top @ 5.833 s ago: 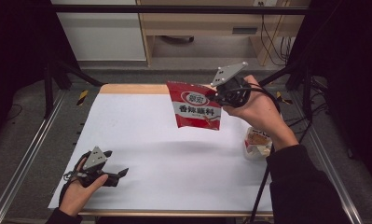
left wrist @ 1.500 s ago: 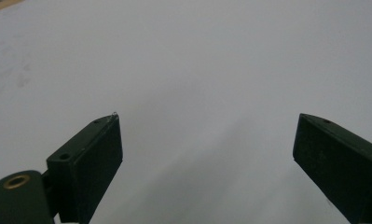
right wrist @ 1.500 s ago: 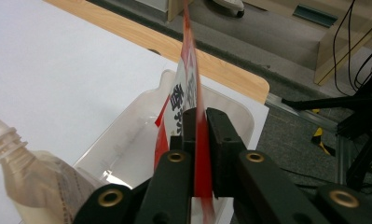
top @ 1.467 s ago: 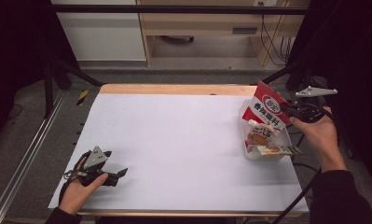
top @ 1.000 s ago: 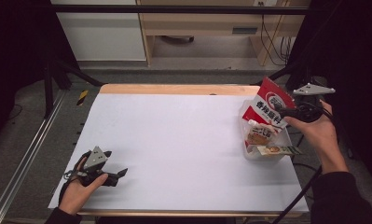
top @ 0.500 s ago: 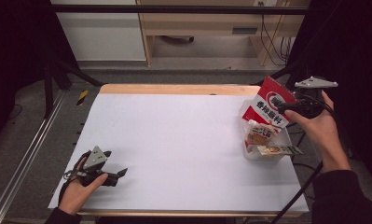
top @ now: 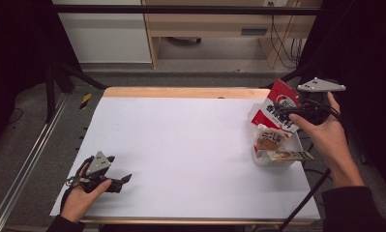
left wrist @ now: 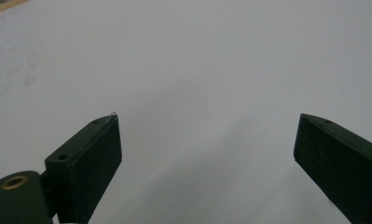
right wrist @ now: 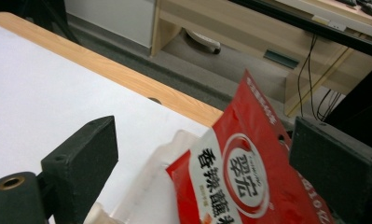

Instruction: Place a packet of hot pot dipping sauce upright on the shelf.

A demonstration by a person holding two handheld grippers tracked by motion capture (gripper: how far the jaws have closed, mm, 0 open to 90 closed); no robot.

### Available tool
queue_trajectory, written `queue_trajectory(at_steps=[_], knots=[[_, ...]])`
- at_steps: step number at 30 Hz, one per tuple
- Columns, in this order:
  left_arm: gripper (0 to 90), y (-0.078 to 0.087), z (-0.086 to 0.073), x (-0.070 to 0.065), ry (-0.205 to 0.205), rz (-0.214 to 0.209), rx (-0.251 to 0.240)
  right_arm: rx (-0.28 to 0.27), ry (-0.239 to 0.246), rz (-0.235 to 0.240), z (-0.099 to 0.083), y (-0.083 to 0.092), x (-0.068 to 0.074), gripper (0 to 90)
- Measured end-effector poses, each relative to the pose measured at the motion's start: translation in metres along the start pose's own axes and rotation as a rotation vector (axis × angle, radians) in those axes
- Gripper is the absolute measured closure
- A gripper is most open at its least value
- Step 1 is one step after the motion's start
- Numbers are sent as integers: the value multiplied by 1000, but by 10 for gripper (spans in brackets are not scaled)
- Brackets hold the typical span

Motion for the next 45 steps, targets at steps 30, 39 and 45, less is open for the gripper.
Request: queue_trajectory(at_steps=[30, 39, 45], knots=[[62, 1, -1, 3, 11, 20, -4, -60, 51, 162, 23, 10, 76, 60], [49, 1, -2, 5, 20, 31, -6, -68, 53, 219, 18, 16, 105, 62], [48, 3, -2, 7, 29, 32, -13, -64, 63, 232, 12, 17, 119, 62]])
Point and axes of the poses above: each handheld gripper's, and its own axes: y roughly backward along the jaws, z roughly out of its top, x roughly to its left, the point moved 4 cm from there along -y, roughly forward along the jaws, and after that the axes turned 5 degrees about y, right-handed, at the moved point
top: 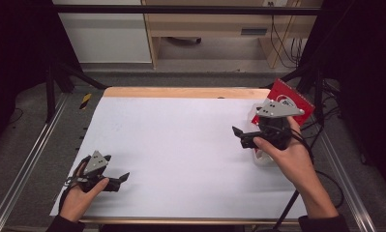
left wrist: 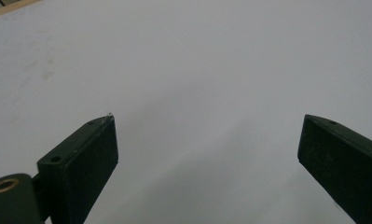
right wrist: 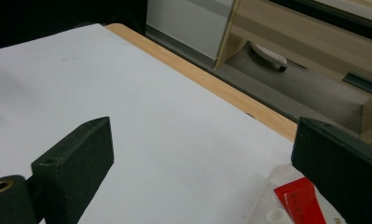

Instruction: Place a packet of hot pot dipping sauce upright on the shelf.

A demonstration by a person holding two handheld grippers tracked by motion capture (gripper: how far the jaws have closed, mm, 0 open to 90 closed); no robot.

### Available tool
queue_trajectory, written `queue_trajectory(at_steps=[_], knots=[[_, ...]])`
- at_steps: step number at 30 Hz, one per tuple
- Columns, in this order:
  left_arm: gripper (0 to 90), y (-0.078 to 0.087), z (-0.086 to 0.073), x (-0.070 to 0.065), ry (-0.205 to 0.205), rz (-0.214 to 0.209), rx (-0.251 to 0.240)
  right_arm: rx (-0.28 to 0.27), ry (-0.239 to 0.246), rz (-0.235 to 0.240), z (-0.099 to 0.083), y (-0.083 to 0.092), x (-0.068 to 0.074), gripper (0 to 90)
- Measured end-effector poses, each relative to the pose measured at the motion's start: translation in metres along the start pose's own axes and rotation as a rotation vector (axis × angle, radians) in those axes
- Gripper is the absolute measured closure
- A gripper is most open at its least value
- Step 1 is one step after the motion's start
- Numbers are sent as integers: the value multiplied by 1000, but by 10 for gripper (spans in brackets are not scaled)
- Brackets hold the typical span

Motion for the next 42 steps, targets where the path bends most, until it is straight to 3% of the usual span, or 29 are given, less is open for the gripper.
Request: queue_trajectory(at_steps=[23, 42], knots=[[34, 2, 0, 3, 4, 13, -7, -2, 12, 58, -24, -11, 48, 53], [39, 3, 1, 5, 7, 23, -17, 27, -8, 99, -51, -34, 74, 49]])
Point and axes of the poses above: each handheld gripper's, and its own axes: y roughly backward along the jaws, z roughly out of its top, x roughly to its left, the point moved 4 cm from there along -y, roughly forward along the jaws, and after that the axes turned 5 degrees about y, right-handed, at the moved point
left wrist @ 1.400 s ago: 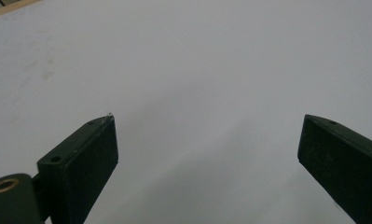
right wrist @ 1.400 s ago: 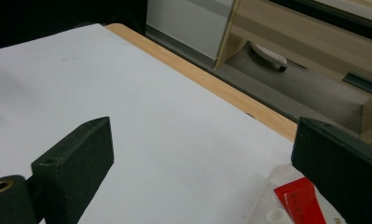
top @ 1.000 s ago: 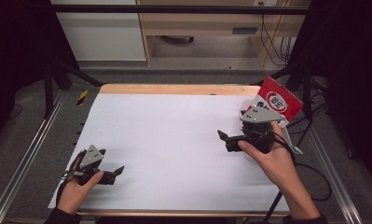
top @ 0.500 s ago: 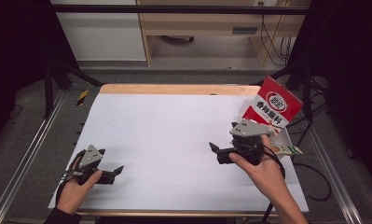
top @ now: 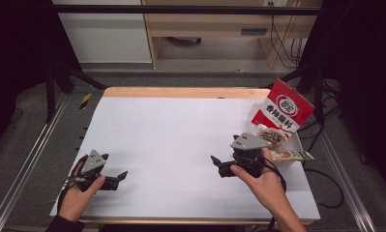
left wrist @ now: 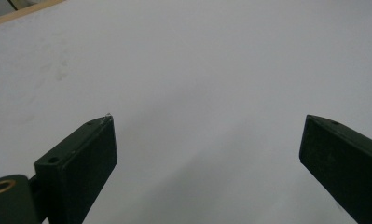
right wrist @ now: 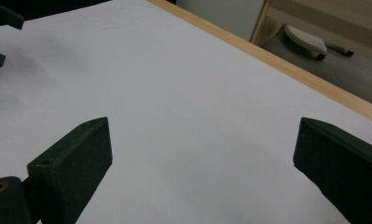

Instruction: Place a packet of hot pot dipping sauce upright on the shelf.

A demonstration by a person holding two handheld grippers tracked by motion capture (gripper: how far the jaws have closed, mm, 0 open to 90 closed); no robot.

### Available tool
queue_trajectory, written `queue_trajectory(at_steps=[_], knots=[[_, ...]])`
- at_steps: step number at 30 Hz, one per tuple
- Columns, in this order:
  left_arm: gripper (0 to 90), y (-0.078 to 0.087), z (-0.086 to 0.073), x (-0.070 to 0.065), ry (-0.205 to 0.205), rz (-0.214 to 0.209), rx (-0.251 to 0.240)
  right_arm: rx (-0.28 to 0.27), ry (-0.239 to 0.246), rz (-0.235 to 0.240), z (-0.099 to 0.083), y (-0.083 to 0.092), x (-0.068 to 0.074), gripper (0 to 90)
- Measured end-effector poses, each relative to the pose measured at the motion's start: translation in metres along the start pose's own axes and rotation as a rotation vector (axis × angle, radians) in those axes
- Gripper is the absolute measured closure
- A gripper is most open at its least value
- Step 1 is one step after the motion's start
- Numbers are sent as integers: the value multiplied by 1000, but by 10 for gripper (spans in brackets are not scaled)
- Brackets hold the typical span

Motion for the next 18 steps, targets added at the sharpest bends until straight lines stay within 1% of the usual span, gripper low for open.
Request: queue_trajectory(at_steps=[5, 7, 10, 14, 16, 18], knots=[[40, 0, 0, 1, 2, 4, 2, 27, -5, 16, -10, -11, 5, 49], [41, 0, -1, 1, 0, 9, 7, 37, -11, 14, -15, -16, 7, 50], [42, 0, -1, 1, -2, 12, 6, 55, -22, 25, -23, -25, 10, 50], [43, 1, -1, 2, -3, 19, 8, 68, -49, 28, -31, -36, 13, 54], [43, 1, -1, 3, -5, 21, 7, 77, -48, 33, -34, -41, 15, 54], [43, 2, -1, 4, -1, 23, 5, 80, -60, 26, -37, -48, 16, 56]])
Point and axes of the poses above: each handheld gripper's, and its own axes: y roughly backward along the jaws, z roughly out of its top, x roughly to its left, the point moved 4 cm from there along -y, roughly forward along the jaws, and after that the axes turned 5 degrees about y, right-handed, at the moved point
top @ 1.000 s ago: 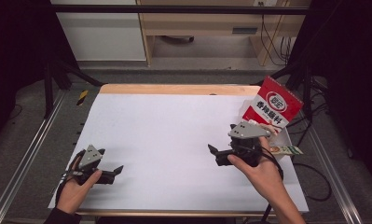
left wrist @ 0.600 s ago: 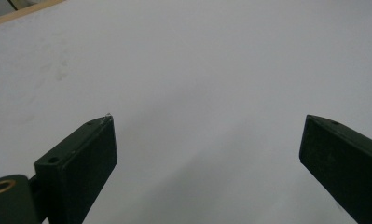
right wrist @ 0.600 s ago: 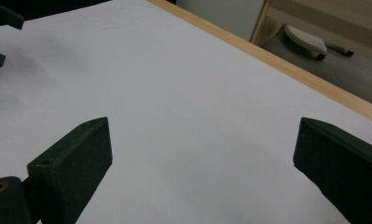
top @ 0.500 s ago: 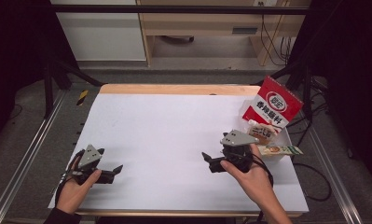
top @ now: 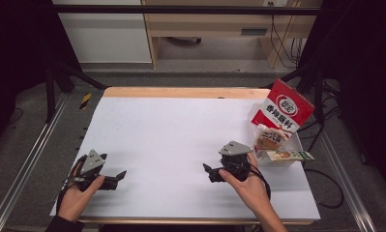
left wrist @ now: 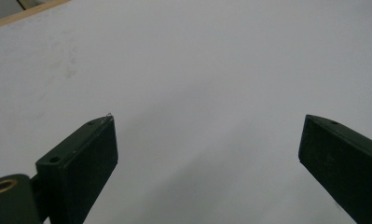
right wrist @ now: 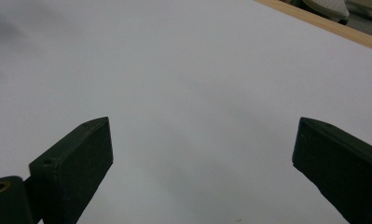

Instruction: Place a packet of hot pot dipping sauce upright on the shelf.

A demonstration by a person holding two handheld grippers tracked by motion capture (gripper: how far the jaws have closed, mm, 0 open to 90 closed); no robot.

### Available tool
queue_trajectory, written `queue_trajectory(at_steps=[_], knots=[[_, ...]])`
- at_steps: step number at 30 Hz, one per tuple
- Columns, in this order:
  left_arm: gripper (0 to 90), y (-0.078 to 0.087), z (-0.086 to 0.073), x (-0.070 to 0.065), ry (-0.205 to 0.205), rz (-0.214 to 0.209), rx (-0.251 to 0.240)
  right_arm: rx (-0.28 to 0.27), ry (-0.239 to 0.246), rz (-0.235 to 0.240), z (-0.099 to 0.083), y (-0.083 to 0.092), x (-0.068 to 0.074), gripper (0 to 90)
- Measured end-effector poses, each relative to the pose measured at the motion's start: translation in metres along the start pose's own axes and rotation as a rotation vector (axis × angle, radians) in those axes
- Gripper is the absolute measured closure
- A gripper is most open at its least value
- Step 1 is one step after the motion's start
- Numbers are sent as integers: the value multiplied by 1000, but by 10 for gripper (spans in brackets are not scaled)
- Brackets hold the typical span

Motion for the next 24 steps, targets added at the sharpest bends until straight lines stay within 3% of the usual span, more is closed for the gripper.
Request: queue_trajectory(at_steps=[7, 12, 17, 24], knots=[[44, 1, -1, 4, 13, 6, -1, -5, -47, -15, -3, -21, -4, 59], [44, 1, -1, 6, 13, 11, -1, -11, -54, -21, -5, -35, -8, 59], [45, 3, -1, 12, 31, 22, -7, 10, -82, -39, -10, -47, -11, 62], [45, 3, -2, 15, 36, 30, -9, 34, -68, -39, -15, -51, -11, 58]])
Point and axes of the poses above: each handheld gripper's, and its own axes: y roughly backward along the jaws, z roughly out of its top, x roughly to its left, the point moved 4 cm from there along -y, roughly forward along the jaws, and after that the axes turned 5 degrees about y, right-handed, at the moved point
